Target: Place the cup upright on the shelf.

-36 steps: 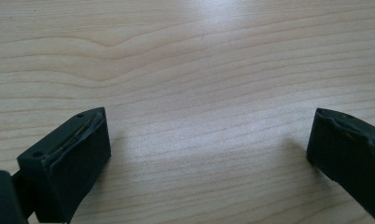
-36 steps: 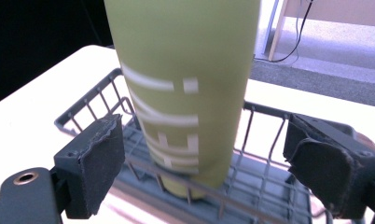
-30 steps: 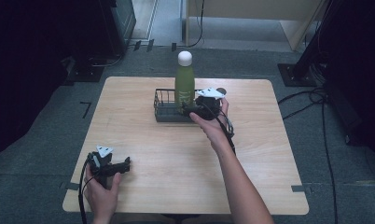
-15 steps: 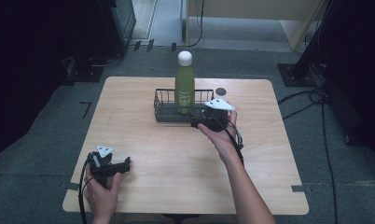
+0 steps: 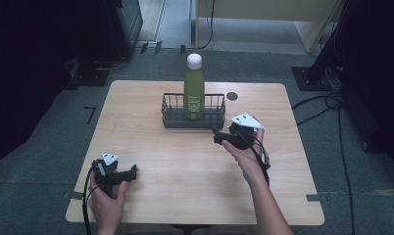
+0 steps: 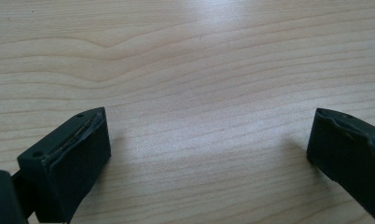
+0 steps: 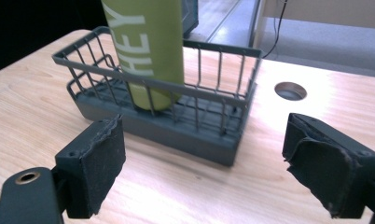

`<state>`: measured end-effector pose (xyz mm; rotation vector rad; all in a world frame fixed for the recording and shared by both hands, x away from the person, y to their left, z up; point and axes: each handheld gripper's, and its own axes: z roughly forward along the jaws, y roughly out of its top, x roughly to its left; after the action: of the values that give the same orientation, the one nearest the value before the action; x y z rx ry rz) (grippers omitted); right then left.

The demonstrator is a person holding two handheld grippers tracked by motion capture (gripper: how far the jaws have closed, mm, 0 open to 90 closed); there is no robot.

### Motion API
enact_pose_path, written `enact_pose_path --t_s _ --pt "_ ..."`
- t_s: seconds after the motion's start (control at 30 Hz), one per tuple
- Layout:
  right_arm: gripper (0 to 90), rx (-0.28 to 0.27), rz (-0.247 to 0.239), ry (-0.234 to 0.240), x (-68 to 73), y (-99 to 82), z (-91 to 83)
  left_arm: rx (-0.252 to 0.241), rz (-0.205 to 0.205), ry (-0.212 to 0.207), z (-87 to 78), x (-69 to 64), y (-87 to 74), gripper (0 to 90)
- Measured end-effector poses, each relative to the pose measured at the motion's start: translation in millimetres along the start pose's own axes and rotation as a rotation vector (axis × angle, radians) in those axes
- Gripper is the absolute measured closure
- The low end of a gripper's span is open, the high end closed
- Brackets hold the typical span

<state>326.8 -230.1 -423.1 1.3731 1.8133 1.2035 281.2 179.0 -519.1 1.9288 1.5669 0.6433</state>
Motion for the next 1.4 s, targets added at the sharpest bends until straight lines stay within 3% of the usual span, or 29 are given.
enact_pose_path --t_s 0.77,1.4 --pt "13.3 0.009 0.06 -0.093 -41.5 -48.0 -48.3 0.002 0.003 0.0 -0.2 0.2 0.0 0.0" --pt "13.3 0.016 0.078 -0.17 -78.9 -86.0 -92.5 0.002 0.003 0.0 -0.2 0.2 0.0 0.0"
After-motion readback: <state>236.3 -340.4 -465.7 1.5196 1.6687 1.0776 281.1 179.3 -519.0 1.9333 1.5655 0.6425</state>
